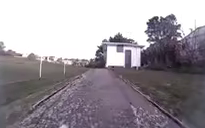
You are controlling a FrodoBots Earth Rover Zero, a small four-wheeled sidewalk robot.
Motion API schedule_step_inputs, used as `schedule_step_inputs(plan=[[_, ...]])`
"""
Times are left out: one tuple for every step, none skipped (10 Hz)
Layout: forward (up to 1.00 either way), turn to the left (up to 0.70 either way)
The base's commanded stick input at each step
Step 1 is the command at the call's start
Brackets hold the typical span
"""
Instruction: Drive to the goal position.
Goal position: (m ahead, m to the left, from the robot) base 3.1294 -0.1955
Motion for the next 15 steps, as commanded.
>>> schedule_step_inputs(plan=[[0.70, 0.00], [0.70, 0.00], [0.70, 0.00], [0.70, 0.00], [0.70, 0.00], [0.70, 0.00], [0.70, 0.00], [0.70, 0.00], [0.70, 0.00], [0.70, 0.00], [0.70, 0.00], [0.70, 0.00], [0.70, 0.00], [0.70, 0.00], [0.70, 0.00]])
